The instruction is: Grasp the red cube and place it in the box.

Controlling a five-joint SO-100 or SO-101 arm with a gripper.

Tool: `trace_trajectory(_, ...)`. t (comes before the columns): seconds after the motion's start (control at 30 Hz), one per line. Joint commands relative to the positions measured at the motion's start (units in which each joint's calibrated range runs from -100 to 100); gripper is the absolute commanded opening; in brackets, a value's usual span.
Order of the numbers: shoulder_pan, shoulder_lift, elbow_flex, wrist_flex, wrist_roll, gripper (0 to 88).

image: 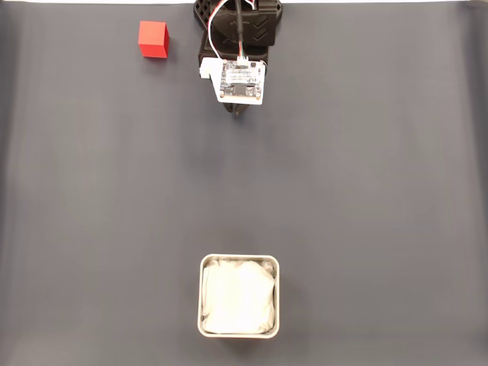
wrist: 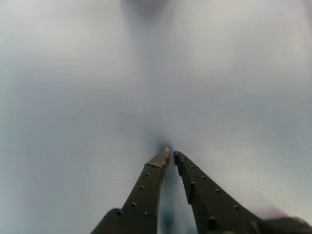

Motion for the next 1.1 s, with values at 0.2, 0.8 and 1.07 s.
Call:
trace_trajectory(0.2, -0.52, 0.09, 0.45, 1.51, -0.59, 0.3)
trace_trajectory(0.8, -0.52, 0.09, 0.45, 1.59, -0.59, 0.3)
trace_trajectory(1.07, -0.6, 0.09, 0.45, 1.75, 0.54, 1.4)
